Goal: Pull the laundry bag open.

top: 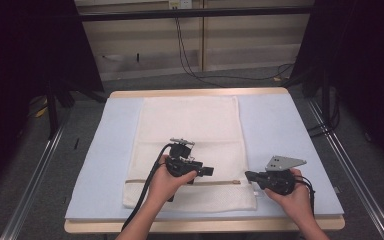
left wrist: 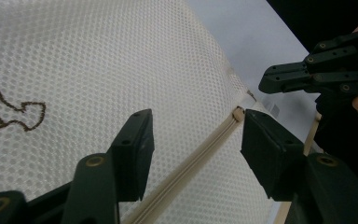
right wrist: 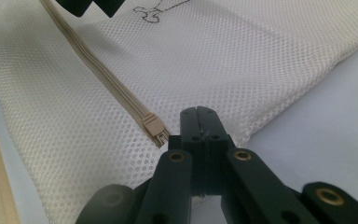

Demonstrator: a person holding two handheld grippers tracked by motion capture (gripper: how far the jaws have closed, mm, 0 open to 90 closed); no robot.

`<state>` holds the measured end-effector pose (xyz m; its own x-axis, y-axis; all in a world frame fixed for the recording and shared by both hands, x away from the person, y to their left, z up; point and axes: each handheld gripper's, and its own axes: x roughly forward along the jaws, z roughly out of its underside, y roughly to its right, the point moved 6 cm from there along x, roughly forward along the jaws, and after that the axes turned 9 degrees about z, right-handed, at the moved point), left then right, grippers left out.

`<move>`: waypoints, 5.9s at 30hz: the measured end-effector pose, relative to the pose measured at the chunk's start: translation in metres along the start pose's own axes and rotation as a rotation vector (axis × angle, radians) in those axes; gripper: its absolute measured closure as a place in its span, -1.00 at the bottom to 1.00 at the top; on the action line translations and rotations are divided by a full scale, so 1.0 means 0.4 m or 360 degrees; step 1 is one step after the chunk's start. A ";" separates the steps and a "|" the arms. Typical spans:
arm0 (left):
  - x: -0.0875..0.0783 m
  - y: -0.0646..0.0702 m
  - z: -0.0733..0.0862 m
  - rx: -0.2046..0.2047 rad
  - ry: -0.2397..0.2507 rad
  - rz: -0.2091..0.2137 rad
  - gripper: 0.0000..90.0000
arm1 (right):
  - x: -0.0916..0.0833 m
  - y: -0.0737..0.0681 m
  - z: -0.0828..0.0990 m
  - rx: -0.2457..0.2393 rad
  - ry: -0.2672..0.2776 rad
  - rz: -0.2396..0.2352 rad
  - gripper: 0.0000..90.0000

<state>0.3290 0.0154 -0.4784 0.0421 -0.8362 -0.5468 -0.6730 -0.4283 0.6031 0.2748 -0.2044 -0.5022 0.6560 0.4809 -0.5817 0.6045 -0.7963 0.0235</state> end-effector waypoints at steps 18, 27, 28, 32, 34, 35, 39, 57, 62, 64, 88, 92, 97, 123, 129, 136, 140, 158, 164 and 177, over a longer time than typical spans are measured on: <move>0.112 0.034 0.004 -0.0310 -0.0173 0.0138 0.34 | 0.007 -0.008 0.014 -0.0059 -0.0070 -0.0019 1.00; 0.152 0.047 0.011 -0.0350 -0.0221 0.0185 0.45 | 0.015 -0.013 0.023 -0.0080 -0.0117 -0.0025 1.00; 0.154 0.046 0.012 -0.0334 -0.0227 0.0164 0.45 | 0.016 -0.013 0.024 -0.0078 -0.0119 -0.0029 1.00; 0.179 0.056 0.012 -0.0375 -0.0229 0.0145 0.52 | 0.020 -0.014 0.027 -0.0078 -0.0132 -0.0037 1.00; 0.189 0.055 0.012 -0.0370 -0.0229 0.0119 0.54 | 0.021 -0.014 0.028 -0.0079 -0.0140 -0.0030 1.00; 0.189 0.055 0.012 -0.0370 -0.0229 0.0119 0.58 | 0.022 -0.014 0.028 -0.0077 -0.0143 -0.0034 1.00; 0.206 0.053 0.017 -0.0375 -0.0270 0.0084 0.63 | 0.025 -0.017 0.031 -0.0073 -0.0152 -0.0044 1.00; 0.228 0.058 0.014 -0.0472 -0.0228 0.0124 0.92 | 0.032 -0.019 0.038 -0.0074 -0.0167 -0.0039 1.00; 0.221 0.057 0.011 -0.0489 -0.0226 0.0143 0.94 | 0.033 -0.020 0.042 -0.0105 -0.0140 -0.0034 1.00; 0.220 0.056 0.012 -0.0488 -0.0230 0.0137 0.94 | 0.032 -0.020 0.042 -0.0098 -0.0148 -0.0029 1.00; 0.164 0.041 0.009 -0.0540 -0.0225 0.0182 0.95 | 0.033 -0.024 0.039 -0.0204 -0.0166 -0.0027 1.00; 0.154 0.036 0.011 -0.0544 -0.0226 0.0182 0.95 | 0.032 -0.024 0.040 -0.0204 -0.0168 -0.0026 1.00; 0.141 0.033 0.011 -0.0549 -0.0214 0.0183 0.95 | 0.032 -0.024 0.040 -0.0196 -0.0168 -0.0040 1.00; 0.061 -0.002 0.025 -0.0553 -0.0199 0.0166 0.95 | 0.032 -0.024 0.040 -0.0201 -0.0166 -0.0040 1.00; 0.060 -0.006 0.027 -0.0567 -0.0189 0.0163 0.95 | 0.032 -0.024 0.041 -0.0196 -0.0163 -0.0038 1.00; 0.056 -0.007 0.029 -0.0569 -0.0202 0.0180 0.95 | 0.033 -0.024 0.041 -0.0196 -0.0161 -0.0044 1.00; 0.049 -0.011 0.030 -0.0573 -0.0191 0.0189 0.95 | 0.032 -0.023 0.041 -0.0195 -0.0163 -0.0045 1.00; 0.033 -0.024 0.040 -0.0573 -0.0166 0.0159 0.95 | 0.032 -0.023 0.041 -0.0199 -0.0158 -0.0048 1.00; 0.031 -0.024 0.043 -0.0571 -0.0163 0.0176 0.95 | 0.032 -0.023 0.041 -0.0200 -0.0158 -0.0047 1.00; 0.014 -0.034 0.047 -0.0575 -0.0153 0.0179 0.95 | 0.032 -0.023 0.041 -0.0202 -0.0157 -0.0045 1.00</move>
<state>0.3243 0.0229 -0.5007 -0.0977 -0.8562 -0.5073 -0.3654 -0.4433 0.8185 0.2703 -0.1968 -0.5233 0.5942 0.4591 -0.6604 0.6783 -0.7272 0.1048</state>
